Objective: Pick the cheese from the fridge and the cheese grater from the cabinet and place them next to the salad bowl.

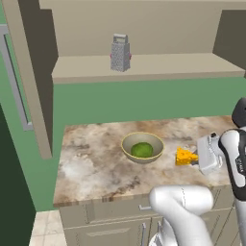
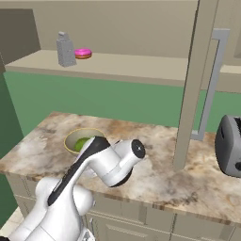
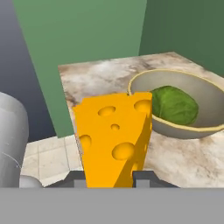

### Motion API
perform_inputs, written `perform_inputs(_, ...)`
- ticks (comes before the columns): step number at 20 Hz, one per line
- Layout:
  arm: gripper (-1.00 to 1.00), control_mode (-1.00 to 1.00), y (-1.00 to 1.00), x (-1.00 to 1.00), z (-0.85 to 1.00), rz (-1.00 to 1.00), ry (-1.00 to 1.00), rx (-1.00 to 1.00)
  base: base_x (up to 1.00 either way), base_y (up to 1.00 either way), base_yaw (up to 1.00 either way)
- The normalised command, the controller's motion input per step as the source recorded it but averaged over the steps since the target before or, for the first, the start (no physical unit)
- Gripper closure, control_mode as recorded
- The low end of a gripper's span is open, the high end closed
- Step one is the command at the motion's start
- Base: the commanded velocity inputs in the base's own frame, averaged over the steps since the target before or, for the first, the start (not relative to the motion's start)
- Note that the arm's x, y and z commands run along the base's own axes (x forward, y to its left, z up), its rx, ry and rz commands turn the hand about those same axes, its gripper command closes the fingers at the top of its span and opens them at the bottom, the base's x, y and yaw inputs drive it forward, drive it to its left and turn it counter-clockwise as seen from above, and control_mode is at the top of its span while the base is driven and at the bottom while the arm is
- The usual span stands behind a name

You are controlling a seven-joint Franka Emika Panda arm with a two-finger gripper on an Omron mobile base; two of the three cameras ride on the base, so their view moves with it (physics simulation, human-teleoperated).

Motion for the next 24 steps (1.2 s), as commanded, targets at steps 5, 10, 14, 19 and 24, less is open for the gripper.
perform_inputs(5,1.00,-1.00,-0.05,0.23,-0.28,0.00,0.00,0.00,0.00,0.00,0.00)
perform_inputs(10,1.00,-1.00,-0.12,0.22,-0.20,0.00,0.00,0.00,0.00,0.00,0.00)
perform_inputs(14,1.00,-1.00,-0.02,0.28,-0.22,0.00,0.00,-0.01,0.00,0.00,0.00)
perform_inputs(19,1.00,-1.00,-0.01,0.42,-0.26,0.00,0.01,-0.01,0.00,0.00,0.00)
perform_inputs(24,1.00,-1.00,-0.07,0.48,-0.28,0.00,0.04,-0.01,0.00,0.00,0.00)
